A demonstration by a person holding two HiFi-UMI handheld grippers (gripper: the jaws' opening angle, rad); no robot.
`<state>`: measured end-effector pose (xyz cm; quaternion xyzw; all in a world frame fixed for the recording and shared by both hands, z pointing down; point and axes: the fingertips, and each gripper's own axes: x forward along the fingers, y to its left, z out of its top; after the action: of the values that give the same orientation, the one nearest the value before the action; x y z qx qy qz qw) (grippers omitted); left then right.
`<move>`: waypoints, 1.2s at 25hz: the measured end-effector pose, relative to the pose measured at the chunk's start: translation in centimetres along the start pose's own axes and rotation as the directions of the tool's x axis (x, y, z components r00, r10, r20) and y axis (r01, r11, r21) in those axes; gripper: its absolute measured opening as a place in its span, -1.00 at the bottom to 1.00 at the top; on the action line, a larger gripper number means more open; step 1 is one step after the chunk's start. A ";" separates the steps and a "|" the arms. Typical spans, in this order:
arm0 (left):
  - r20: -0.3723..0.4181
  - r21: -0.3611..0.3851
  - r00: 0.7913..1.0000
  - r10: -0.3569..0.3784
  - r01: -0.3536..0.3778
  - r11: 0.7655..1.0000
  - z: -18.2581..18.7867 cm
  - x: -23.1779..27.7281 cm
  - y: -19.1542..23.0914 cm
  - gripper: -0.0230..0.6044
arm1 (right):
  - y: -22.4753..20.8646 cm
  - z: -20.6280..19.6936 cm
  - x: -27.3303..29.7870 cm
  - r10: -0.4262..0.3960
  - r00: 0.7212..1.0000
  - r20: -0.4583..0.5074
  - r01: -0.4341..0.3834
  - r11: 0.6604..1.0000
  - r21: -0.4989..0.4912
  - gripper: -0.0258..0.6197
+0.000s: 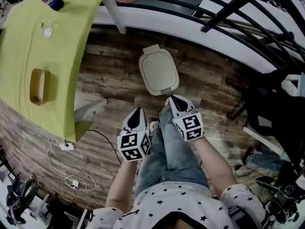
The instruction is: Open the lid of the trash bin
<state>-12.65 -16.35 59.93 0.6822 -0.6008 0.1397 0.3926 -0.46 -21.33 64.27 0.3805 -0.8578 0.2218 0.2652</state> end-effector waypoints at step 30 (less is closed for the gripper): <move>-0.075 -0.107 0.996 0.057 -0.065 0.992 -8.5 9.2 2.5 -0.89 | -4.9 -18.2 13.0 0.006 0.957 -0.289 -0.016 0.999 -0.031 -0.94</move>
<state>-10.43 -16.86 72.47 0.6355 -0.6137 0.1428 0.4463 1.10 -20.66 87.09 0.3347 -0.8155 0.2621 0.3927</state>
